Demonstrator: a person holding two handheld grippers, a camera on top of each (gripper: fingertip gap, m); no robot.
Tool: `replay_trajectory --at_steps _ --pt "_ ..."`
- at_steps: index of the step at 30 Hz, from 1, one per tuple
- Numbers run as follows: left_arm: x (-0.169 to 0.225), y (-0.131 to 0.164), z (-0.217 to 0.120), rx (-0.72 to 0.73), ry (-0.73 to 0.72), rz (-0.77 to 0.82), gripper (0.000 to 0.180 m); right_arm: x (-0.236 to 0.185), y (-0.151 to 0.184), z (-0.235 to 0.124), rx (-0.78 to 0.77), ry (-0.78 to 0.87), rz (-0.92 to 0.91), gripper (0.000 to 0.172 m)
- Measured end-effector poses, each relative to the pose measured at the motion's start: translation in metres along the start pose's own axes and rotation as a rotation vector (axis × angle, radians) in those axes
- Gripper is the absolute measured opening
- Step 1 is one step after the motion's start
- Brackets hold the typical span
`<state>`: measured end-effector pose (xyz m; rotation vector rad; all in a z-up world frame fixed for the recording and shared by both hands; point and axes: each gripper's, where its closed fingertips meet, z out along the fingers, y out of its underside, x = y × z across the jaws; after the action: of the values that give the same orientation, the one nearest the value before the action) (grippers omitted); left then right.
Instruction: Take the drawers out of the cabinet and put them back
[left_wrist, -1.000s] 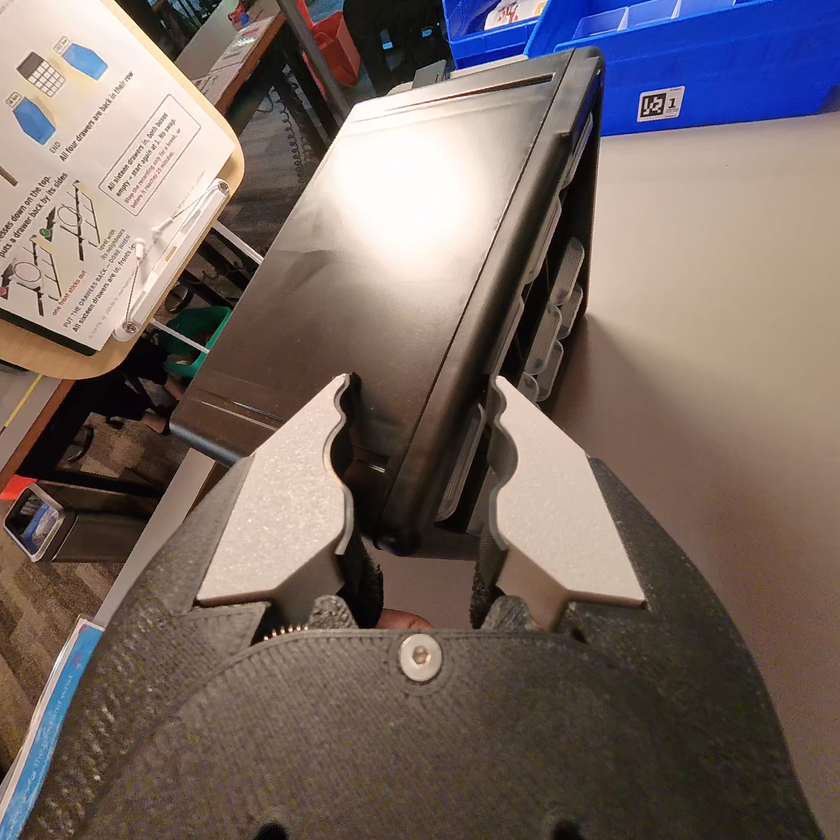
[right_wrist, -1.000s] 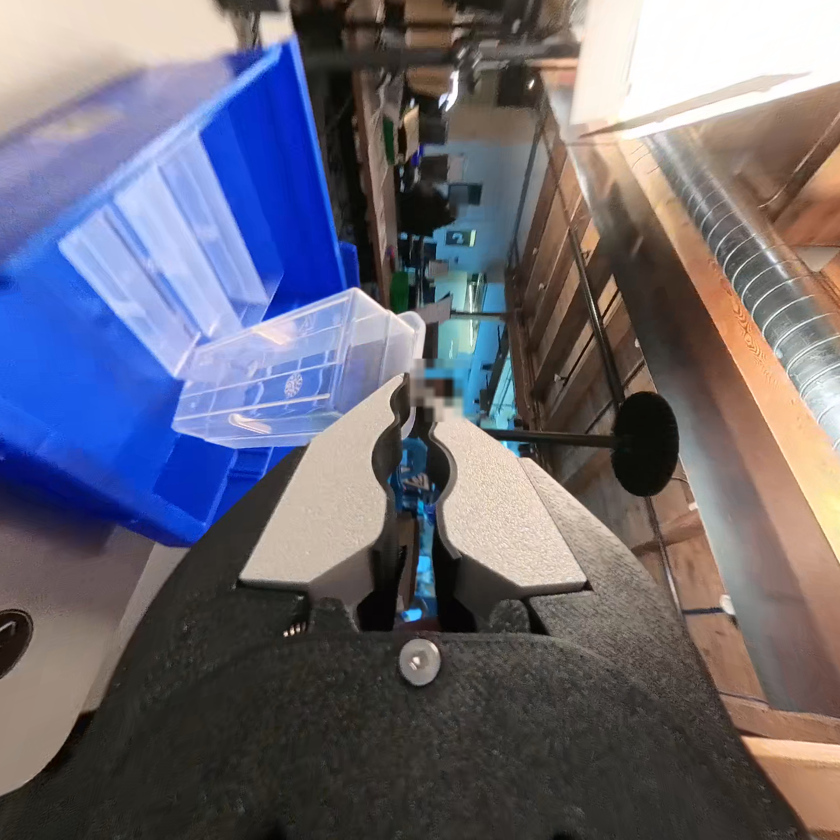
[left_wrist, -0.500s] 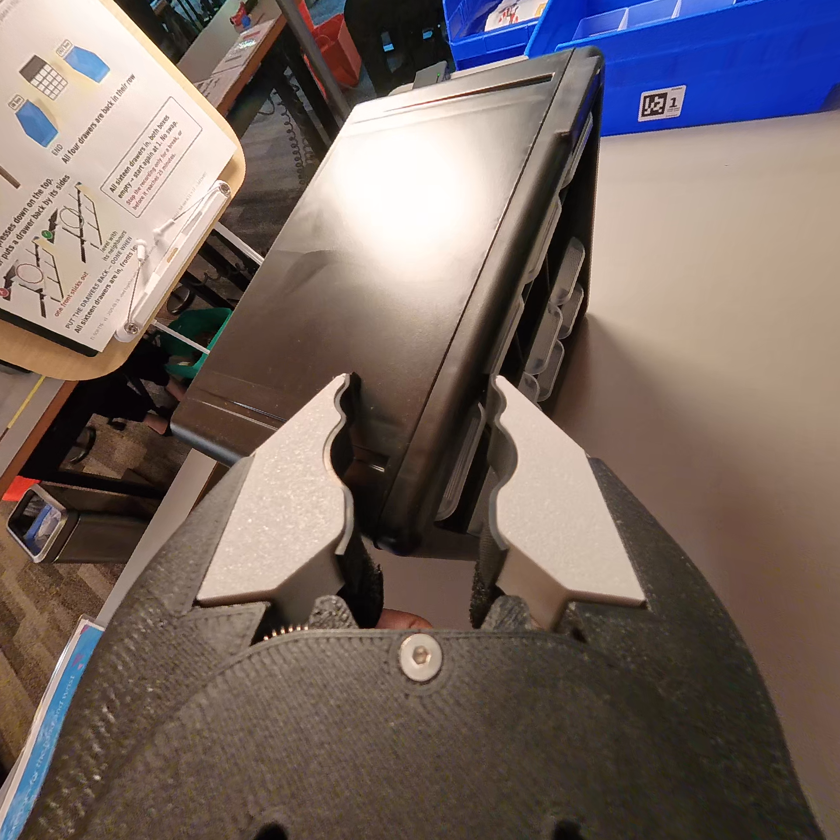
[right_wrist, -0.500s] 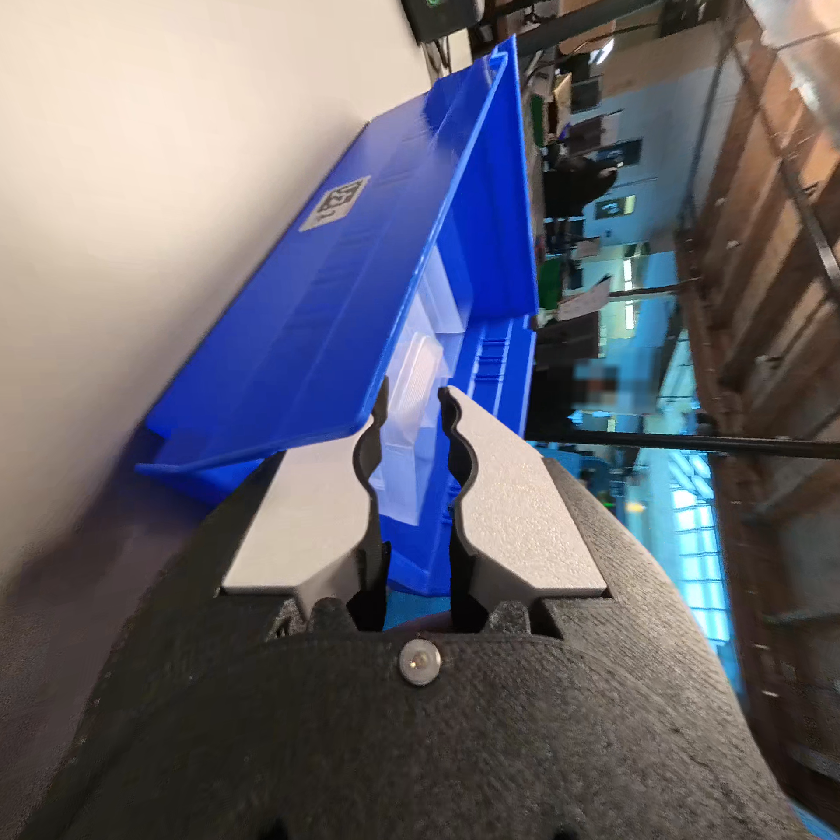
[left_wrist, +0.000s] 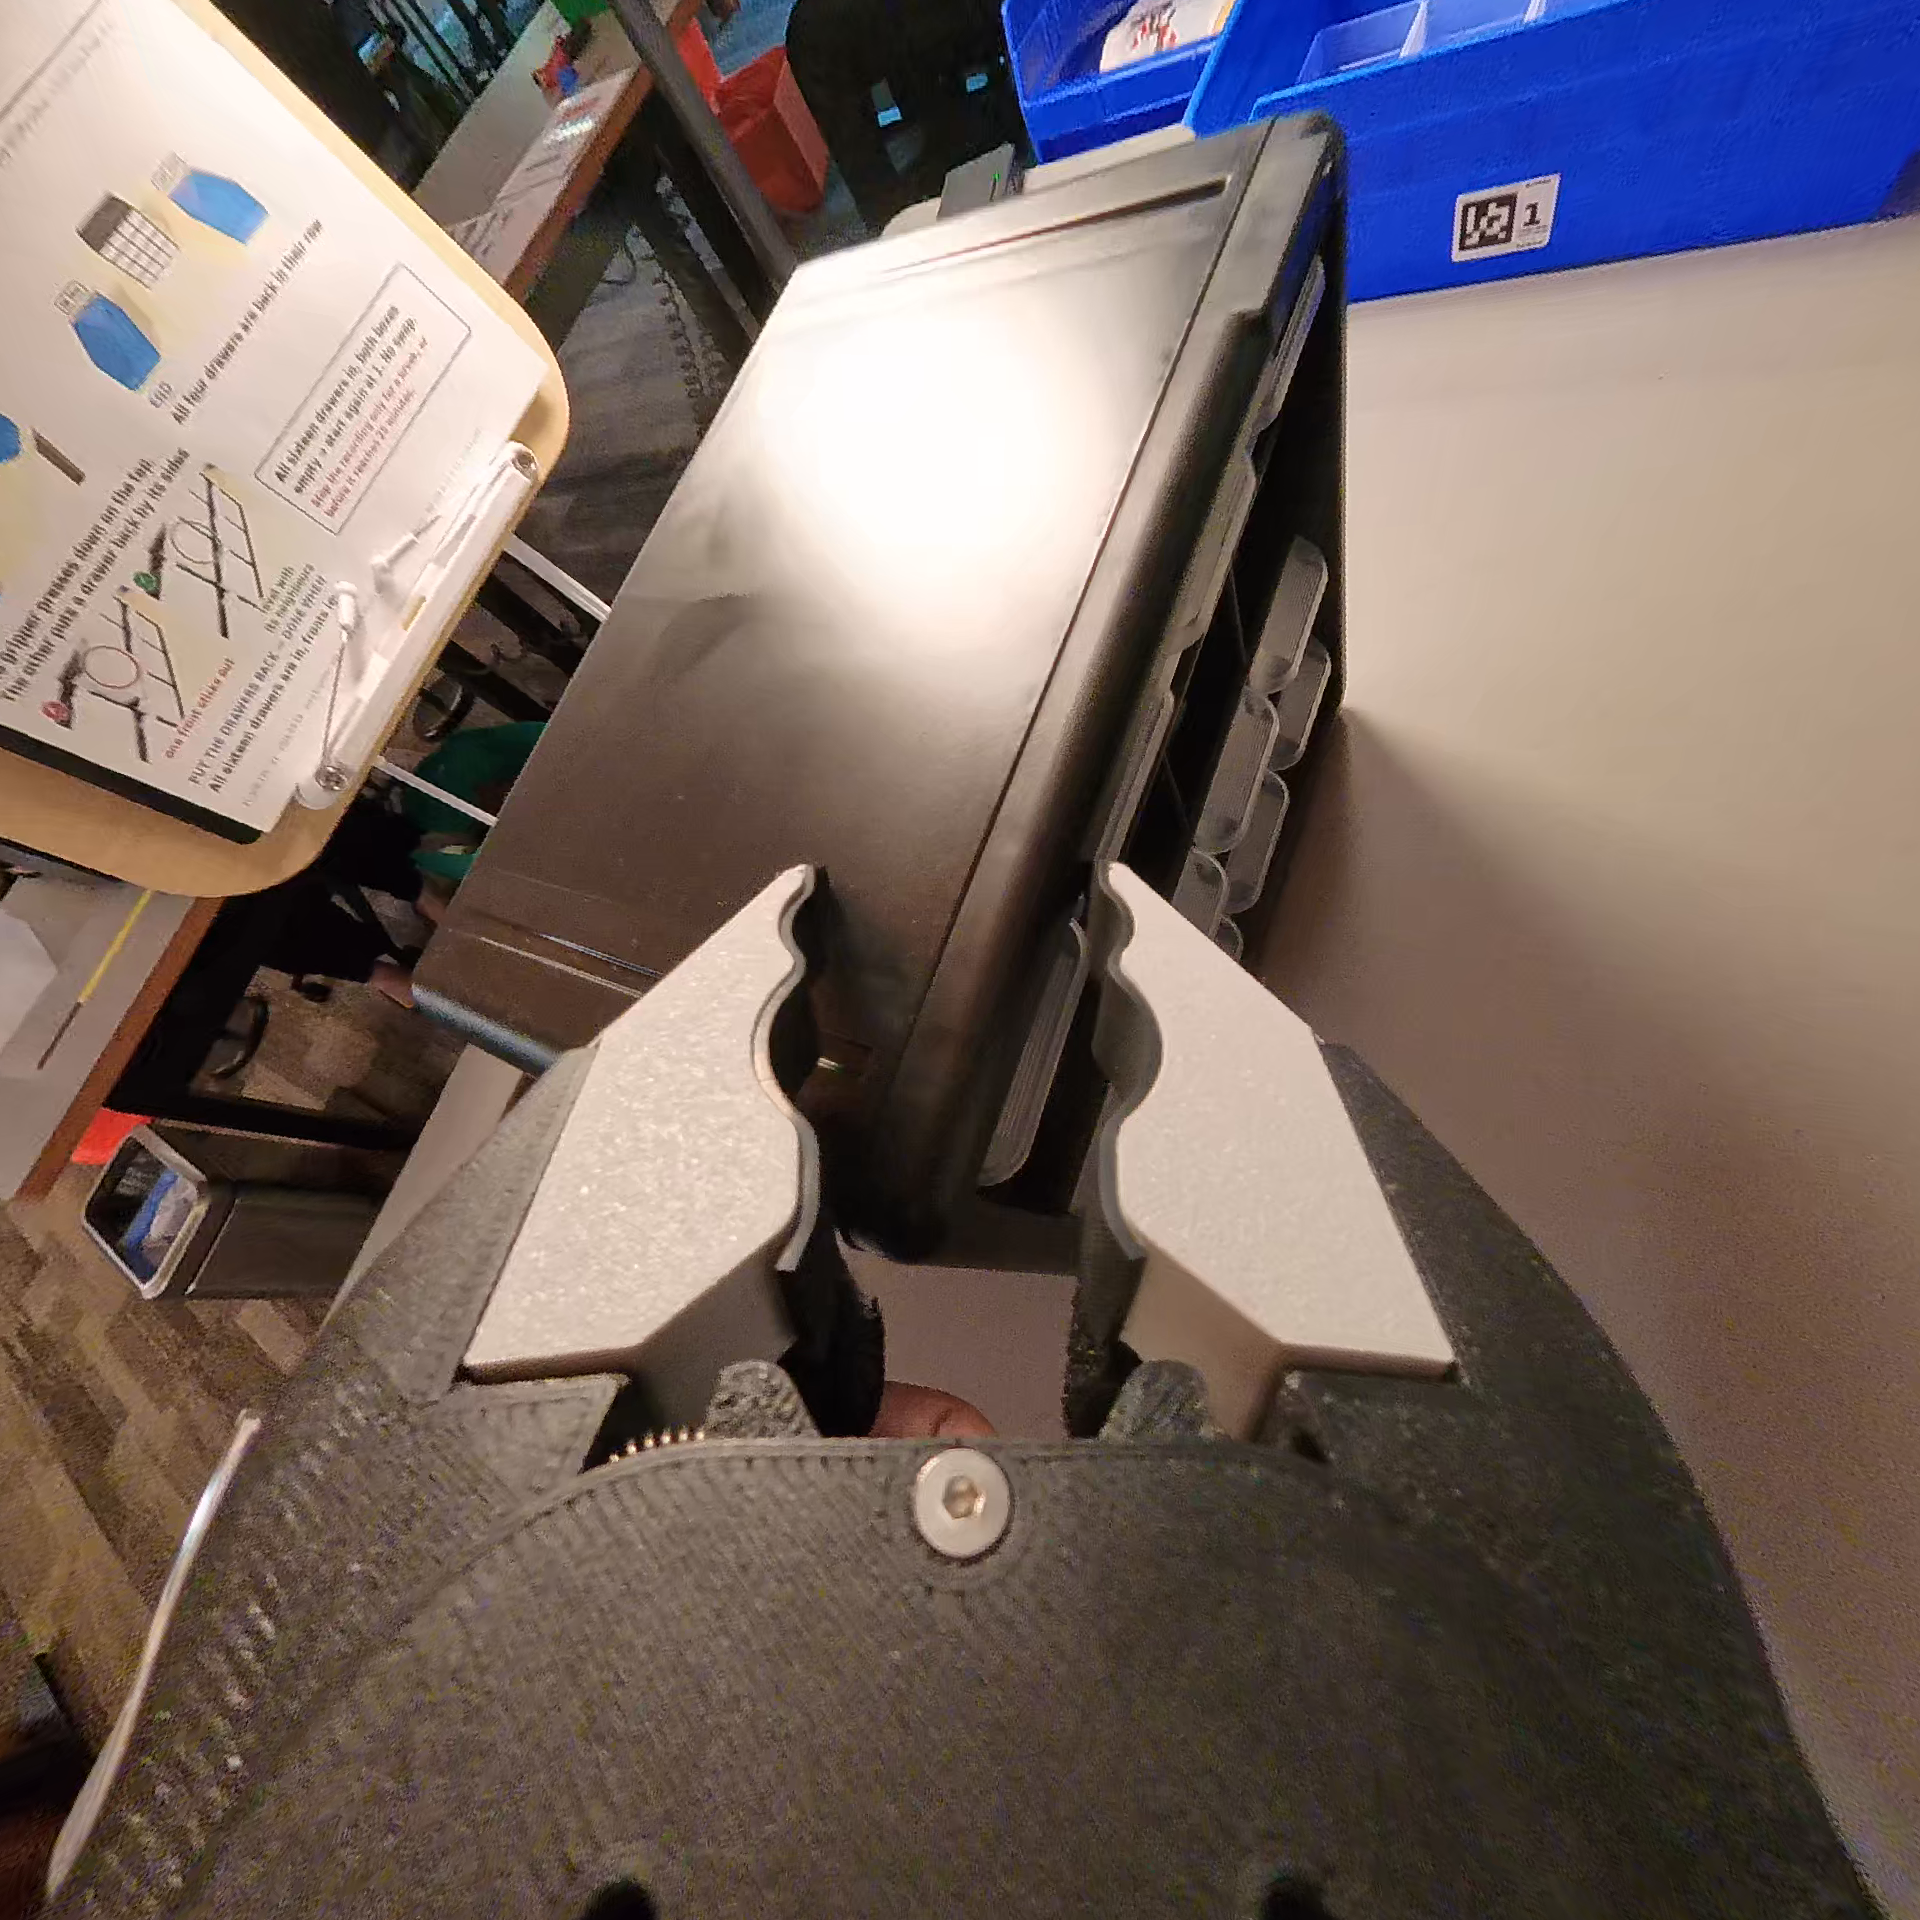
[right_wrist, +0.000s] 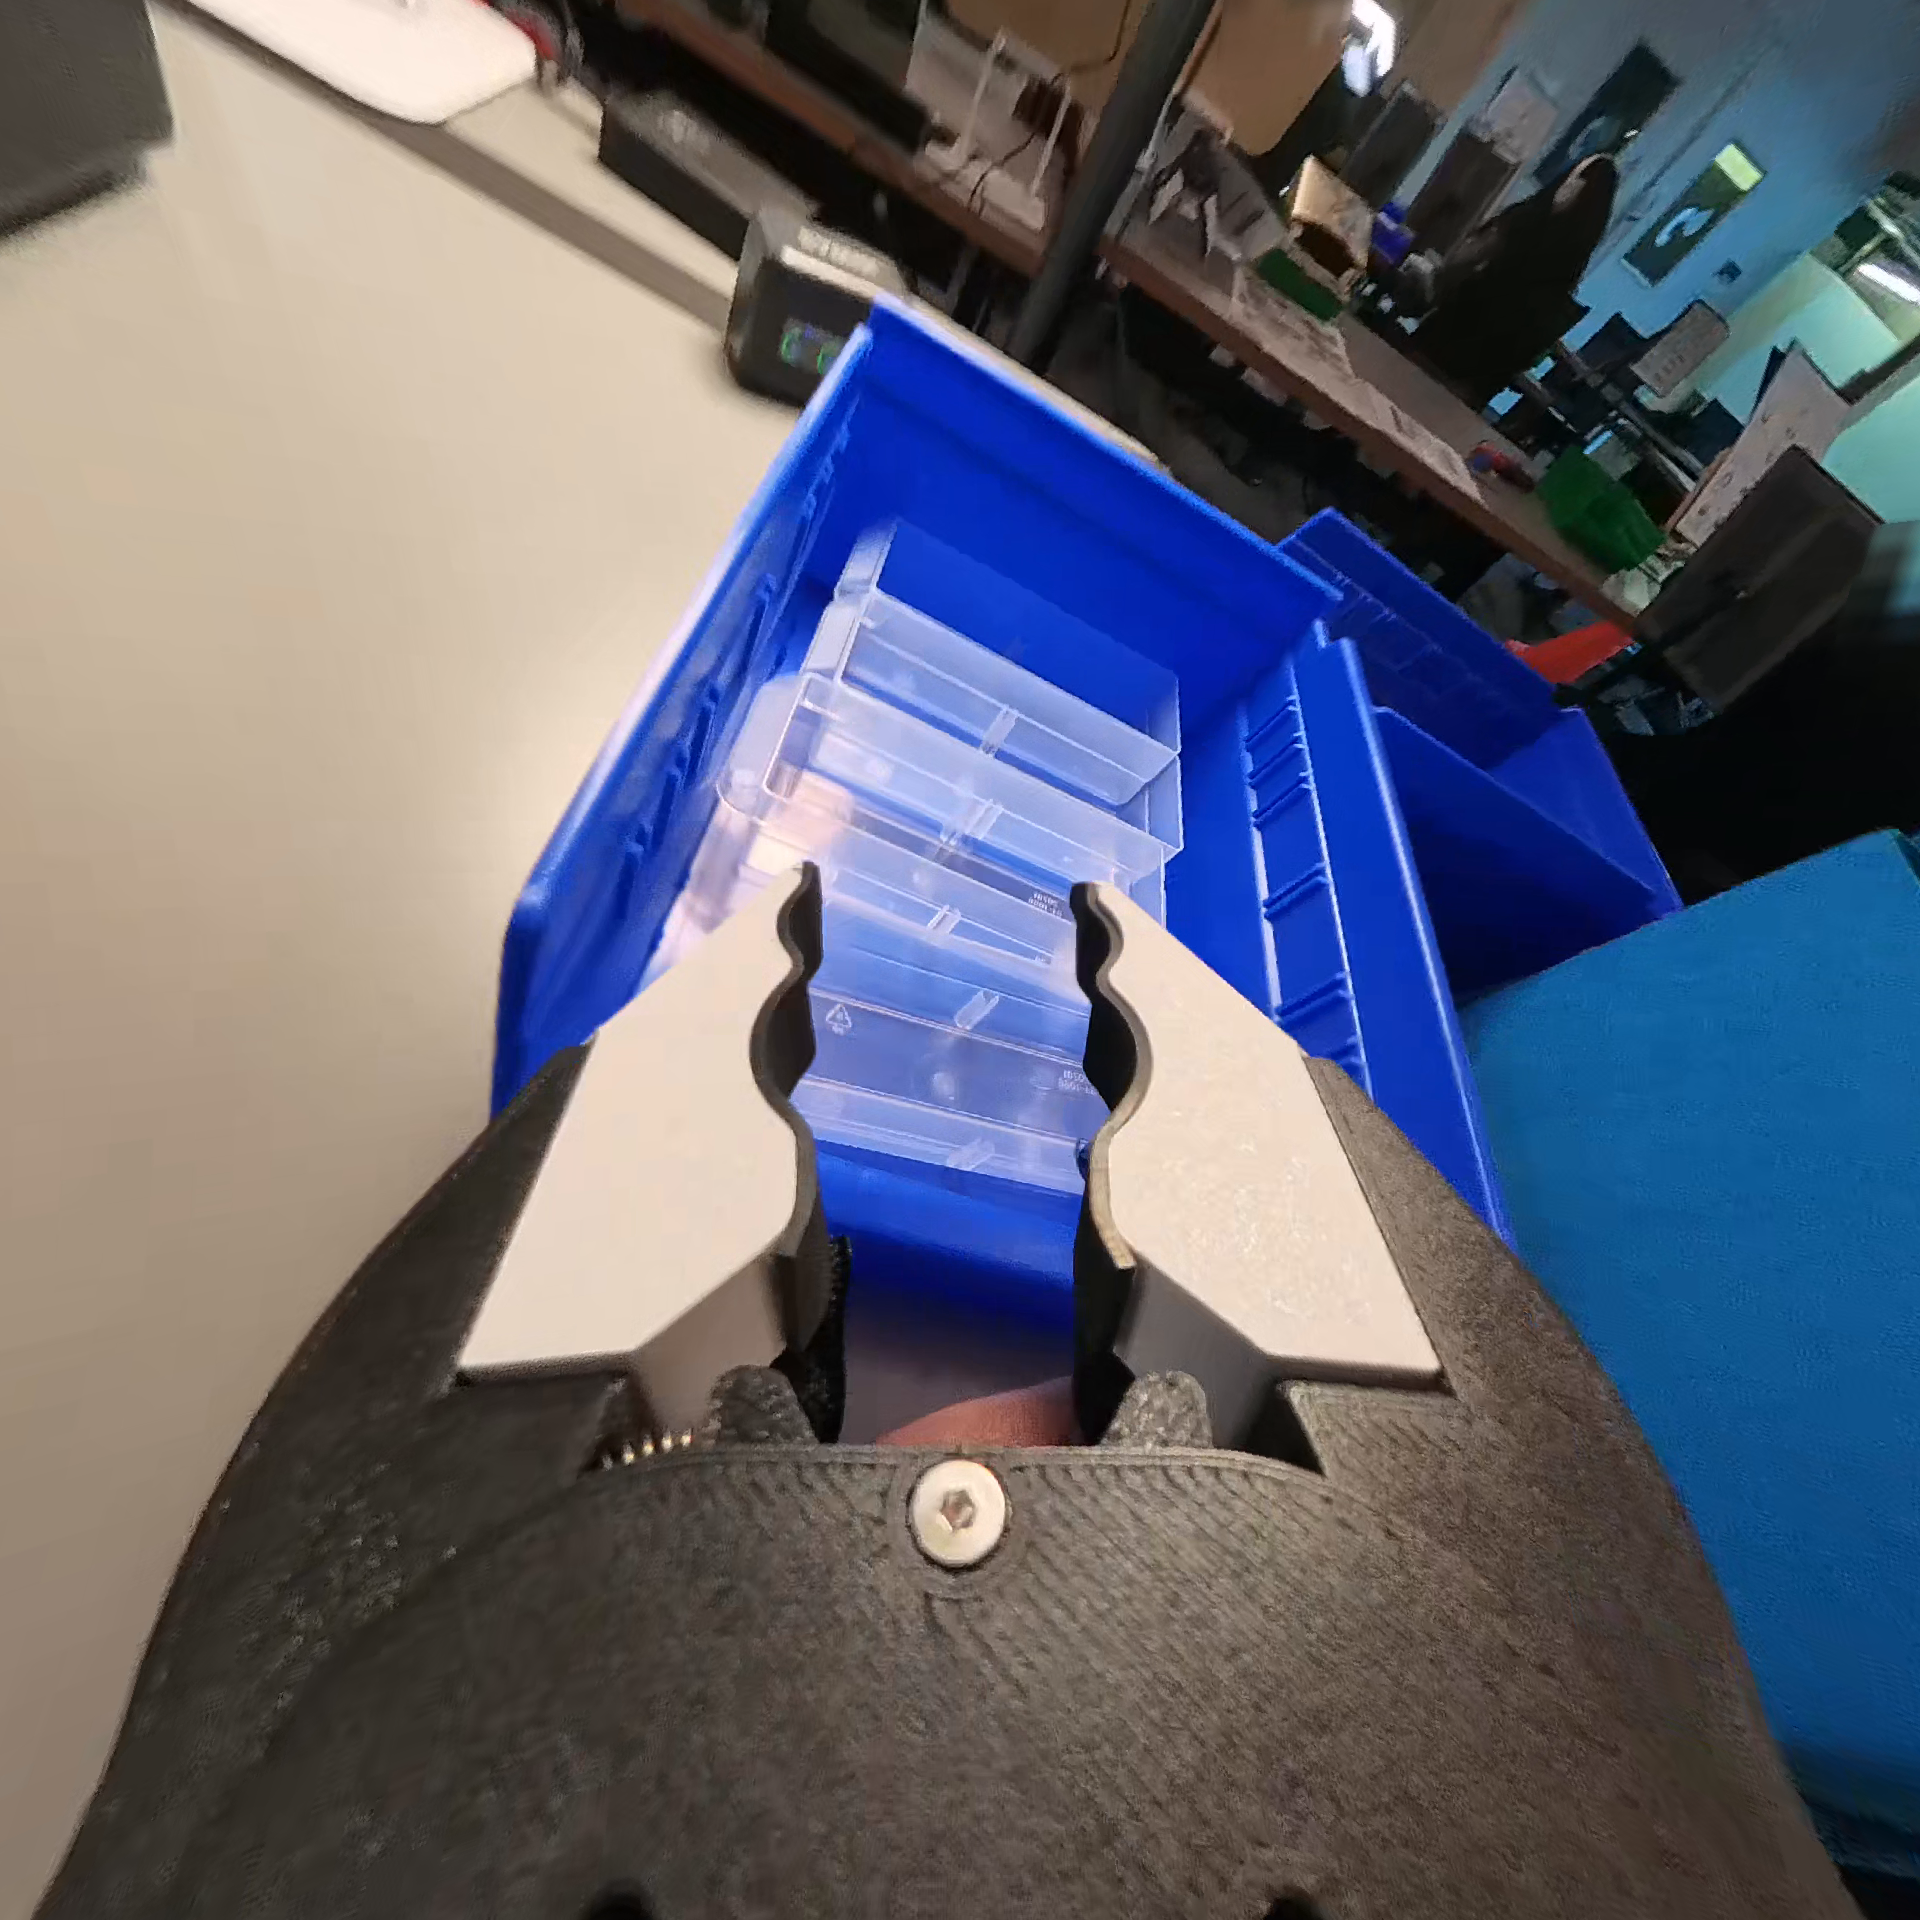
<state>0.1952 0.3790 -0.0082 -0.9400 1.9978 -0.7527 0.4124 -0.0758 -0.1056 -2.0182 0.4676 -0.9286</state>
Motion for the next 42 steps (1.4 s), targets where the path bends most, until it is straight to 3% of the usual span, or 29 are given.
replay_trajectory --at_steps 5,9,12,15,18,23,28,31,34,37,42 --pt "0.003 -0.033 -0.026 0.154 -0.032 -0.001 0.045 0.006 -0.022 -0.039 0.179 0.183 0.095 0.049" --pt "0.021 -0.053 -0.049 0.243 -0.025 -0.018 0.046 -0.051 -0.031 -0.050 0.289 0.048 0.141 0.048" --pt "0.038 -0.050 -0.053 0.238 -0.037 -0.071 0.050 -0.084 -0.028 -0.048 0.331 -0.027 0.170 0.047" --pt "0.062 -0.017 -0.051 0.239 -0.093 -0.183 0.053 -0.090 -0.024 -0.046 0.356 -0.017 0.198 0.046" --pt "0.090 0.040 -0.047 0.236 -0.168 -0.358 0.055 -0.084 -0.029 -0.049 0.414 0.011 0.215 0.045" --pt "0.116 0.121 -0.071 0.356 -0.426 -0.647 0.052 -0.083 -0.033 -0.049 0.449 0.003 0.208 0.045" --pt "0.128 0.123 -0.127 0.532 -0.672 -0.634 0.044 -0.088 -0.037 -0.053 0.486 0.020 0.152 0.045" --pt "0.131 0.133 -0.137 0.478 -0.729 -0.644 0.048 -0.090 -0.038 -0.056 0.502 0.041 0.124 0.045" --pt "0.120 0.150 -0.162 0.388 -0.894 -0.576 0.053 -0.086 -0.039 -0.060 0.526 0.063 0.136 0.045" --pt "0.092 0.186 -0.200 0.305 -1.106 -0.607 0.060 -0.078 -0.038 -0.061 0.525 0.098 0.170 0.046" --pt "0.062 0.243 -0.227 0.217 -1.243 -0.725 0.060 -0.056 -0.028 -0.050 0.454 0.169 0.235 0.064"
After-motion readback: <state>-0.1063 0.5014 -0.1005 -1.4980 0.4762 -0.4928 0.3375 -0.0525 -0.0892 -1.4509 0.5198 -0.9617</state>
